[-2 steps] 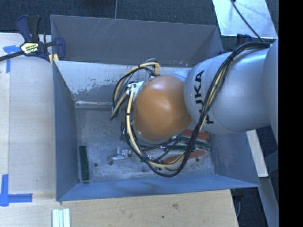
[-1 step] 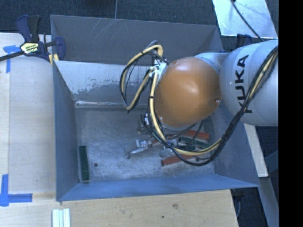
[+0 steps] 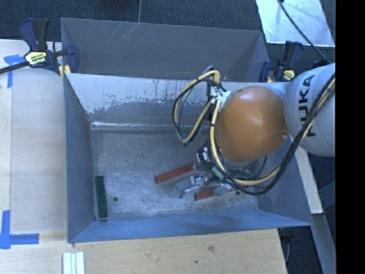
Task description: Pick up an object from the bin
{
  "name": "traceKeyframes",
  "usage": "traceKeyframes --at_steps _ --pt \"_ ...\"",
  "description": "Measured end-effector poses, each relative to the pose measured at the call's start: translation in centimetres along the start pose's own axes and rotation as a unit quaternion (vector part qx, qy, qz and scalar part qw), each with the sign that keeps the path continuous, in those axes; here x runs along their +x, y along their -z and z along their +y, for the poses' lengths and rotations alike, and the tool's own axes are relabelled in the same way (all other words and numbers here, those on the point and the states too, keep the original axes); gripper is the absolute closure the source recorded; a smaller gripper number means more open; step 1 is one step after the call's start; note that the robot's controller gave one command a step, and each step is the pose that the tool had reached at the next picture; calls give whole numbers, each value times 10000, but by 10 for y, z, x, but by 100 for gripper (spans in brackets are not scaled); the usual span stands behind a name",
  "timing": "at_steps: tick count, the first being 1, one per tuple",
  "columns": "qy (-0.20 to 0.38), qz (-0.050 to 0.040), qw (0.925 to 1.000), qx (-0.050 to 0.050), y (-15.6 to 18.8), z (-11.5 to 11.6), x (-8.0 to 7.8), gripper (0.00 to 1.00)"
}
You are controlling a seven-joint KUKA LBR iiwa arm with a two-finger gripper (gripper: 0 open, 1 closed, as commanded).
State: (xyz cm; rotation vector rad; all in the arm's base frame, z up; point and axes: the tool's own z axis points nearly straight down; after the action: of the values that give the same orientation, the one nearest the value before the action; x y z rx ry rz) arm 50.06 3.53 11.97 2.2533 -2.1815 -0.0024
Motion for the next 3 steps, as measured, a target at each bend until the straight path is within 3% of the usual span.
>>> traceKeyframes --at_steps 1,2,3 --pt "1865 -11 9825 38 -49 -126 -6 0" --pt "1345 -8 9909 22 -49 -49 50 0" --pt "1348 -14 9909 49 -48 -52 48 100"
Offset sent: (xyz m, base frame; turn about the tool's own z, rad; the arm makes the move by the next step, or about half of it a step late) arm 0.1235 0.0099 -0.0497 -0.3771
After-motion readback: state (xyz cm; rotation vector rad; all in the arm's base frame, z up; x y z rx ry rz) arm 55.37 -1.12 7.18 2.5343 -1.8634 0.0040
